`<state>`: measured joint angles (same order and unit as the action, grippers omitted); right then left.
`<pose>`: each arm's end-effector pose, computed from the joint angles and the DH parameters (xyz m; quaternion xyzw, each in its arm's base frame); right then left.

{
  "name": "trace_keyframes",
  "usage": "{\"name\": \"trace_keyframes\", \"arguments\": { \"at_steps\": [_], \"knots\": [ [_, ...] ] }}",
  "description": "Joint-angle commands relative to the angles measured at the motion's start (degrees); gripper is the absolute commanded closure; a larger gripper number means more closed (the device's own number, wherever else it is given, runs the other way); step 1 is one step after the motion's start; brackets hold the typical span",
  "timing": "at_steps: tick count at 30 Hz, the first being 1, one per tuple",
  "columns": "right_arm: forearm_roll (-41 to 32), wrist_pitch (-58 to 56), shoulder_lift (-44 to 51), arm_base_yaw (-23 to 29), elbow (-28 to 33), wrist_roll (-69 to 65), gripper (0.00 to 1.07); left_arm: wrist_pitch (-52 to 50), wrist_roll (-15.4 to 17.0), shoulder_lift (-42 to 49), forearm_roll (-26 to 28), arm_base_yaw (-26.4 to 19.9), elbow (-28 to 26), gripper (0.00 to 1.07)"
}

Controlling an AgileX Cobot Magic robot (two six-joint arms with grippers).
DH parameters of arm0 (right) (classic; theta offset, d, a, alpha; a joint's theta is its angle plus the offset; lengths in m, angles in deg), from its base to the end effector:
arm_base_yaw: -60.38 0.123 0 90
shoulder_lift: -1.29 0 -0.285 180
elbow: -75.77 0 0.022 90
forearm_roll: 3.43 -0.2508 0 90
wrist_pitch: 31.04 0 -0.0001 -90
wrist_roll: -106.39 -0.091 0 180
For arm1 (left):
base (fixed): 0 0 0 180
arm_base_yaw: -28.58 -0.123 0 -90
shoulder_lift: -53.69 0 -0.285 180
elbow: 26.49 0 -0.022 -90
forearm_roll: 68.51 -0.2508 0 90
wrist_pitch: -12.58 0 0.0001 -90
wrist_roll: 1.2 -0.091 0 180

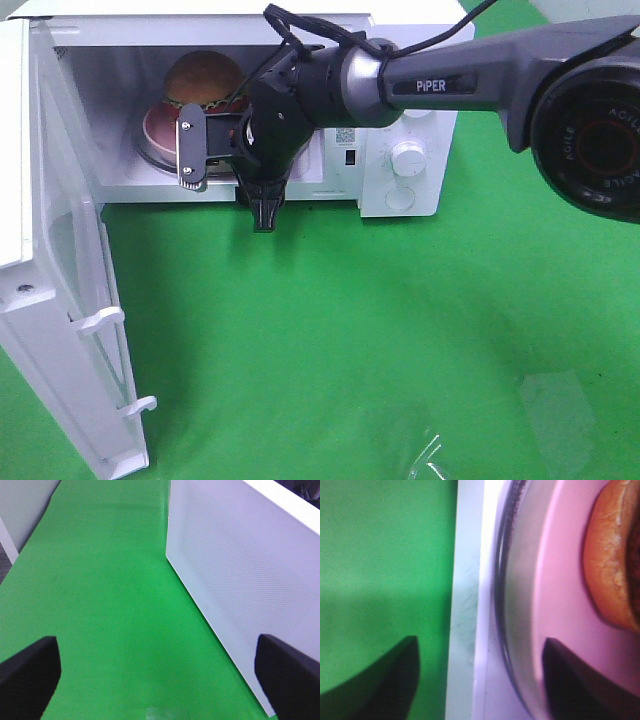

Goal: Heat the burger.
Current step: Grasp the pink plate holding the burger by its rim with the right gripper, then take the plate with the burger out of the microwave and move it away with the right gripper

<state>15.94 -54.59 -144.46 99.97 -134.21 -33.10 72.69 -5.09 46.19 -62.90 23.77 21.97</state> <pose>0.4170 0.3292 0.1270 -0.6875 0.6295 -0.1194 0.3417 -0.0049 -0.0082 0.2791 -0.0050 0.8473 -0.0087 0.5310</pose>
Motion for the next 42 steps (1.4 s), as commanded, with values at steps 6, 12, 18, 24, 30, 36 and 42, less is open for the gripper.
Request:
{"name": "trace_keyframes", "arguments": {
  "at_steps": [6, 12, 18, 24, 30, 36, 42],
  "knots": [
    [-1.95, -2.12, 0.4, -0.17, -0.23, 0.4, 1.07, -0.4, 0.11, 1.15, 0.0, -0.11, 0.17, 0.09],
    [-1.89, -4.47, 0.92, 0.29, -0.23, 3.27, 1.07, -0.4, 0.11, 1.15, 0.0, -0.11, 0.17, 0.09],
    [-1.72, -7.33, 1.95, 1.32, -0.23, 6.3, 1.07, -0.4, 0.11, 1.15, 0.0, -0.11, 0.17, 0.09],
    [-0.29, -8.25, 3.32, 2.35, 0.11, 7.73, 1.07, -0.4, 0.11, 1.15, 0.0, -0.11, 0.17, 0.09],
    [1.15, -3.04, 7.73, 2.69, 6.36, 9.51, 1.07, -0.4, 0.11, 1.15, 0.0, -0.11, 0.17, 0.09],
    [2.46, 4.24, 14.21, 2.69, 15.93, 10.89, 1.07, -0.4, 0.11, 1.15, 0.0, -0.11, 0.17, 0.09],
    [2.81, 8.08, 17.42, 2.69, 21.6, 10.89, 1.07, -0.4, 0.11, 1.15, 0.0, -0.11, 0.17, 0.09]
  ]
}}
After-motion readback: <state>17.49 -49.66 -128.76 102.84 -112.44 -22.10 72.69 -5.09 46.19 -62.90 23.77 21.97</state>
